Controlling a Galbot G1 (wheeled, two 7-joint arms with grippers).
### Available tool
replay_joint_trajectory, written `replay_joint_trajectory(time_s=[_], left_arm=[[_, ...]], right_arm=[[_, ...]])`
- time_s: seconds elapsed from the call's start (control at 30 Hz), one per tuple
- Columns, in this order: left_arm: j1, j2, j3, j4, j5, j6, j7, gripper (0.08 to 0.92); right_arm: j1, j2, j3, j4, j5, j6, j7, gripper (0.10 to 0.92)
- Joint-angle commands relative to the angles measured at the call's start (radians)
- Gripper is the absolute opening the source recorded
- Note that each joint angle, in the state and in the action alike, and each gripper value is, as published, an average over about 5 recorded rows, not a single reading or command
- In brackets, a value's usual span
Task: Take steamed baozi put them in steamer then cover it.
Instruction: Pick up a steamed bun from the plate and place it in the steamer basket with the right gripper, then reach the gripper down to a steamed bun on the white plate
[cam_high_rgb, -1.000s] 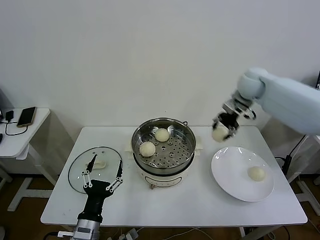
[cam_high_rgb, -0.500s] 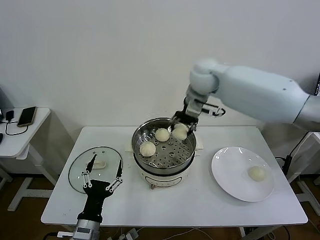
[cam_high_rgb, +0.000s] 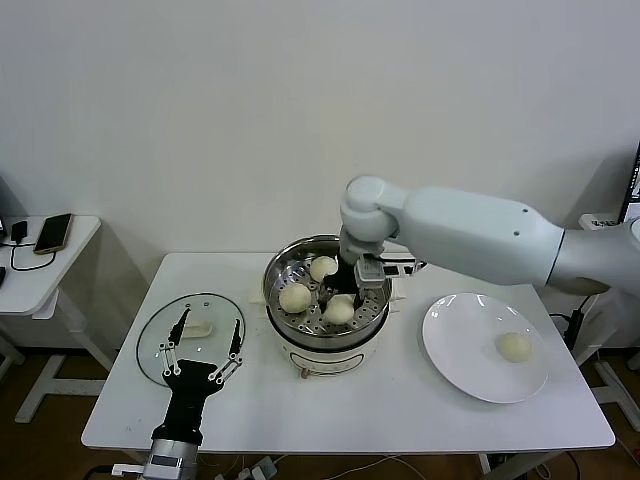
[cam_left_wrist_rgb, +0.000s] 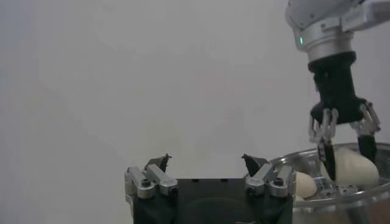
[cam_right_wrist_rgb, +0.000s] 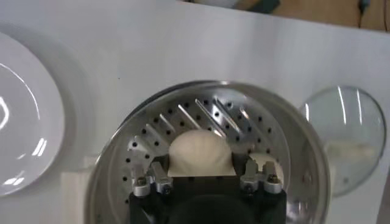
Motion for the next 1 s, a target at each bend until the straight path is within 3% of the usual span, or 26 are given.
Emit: replay_joint_trajectory(time_s=[0.03, 0.17, 0.37, 0.63, 0.87, 1.0], left_arm=[[0.000, -0.002, 0.000, -0.002, -0.001, -0.001, -0.001, 0.823], [0.000, -0.002, -0.002, -0.001, -0.002, -0.002, -0.003, 0.823], [-0.001, -0.001, -0.004, 0.003, -0.004, -0.003, -0.004, 0.823], [-0.006, 0.000, -0.001, 0.007, -0.004, 0.000, -0.004, 0.823], [-0.012, 0.003, 0.006, 0.005, -0.002, 0.003, -0.004, 0.823], [-0.014, 0.003, 0.013, 0.003, 0.000, 0.006, -0.003, 0.823]], right_arm=[[-0.066, 0.018, 0.016, 0.022, -0.099, 0.047, 0.016, 0.698], [-0.070, 0.020, 0.020, 0.020, -0.106, 0.038, 0.006, 0.718], [-0.063, 0.016, 0.037, 0.019, -0.106, 0.027, 0.004, 0.812], [0.013, -0.047, 0.190, -0.052, 0.017, -0.015, -0.066, 0.823], [0.113, -0.218, 0.202, -0.241, 0.363, -0.370, -0.156, 0.823], [0.119, -0.317, 0.178, -0.366, 0.475, -0.562, -0.204, 0.823]])
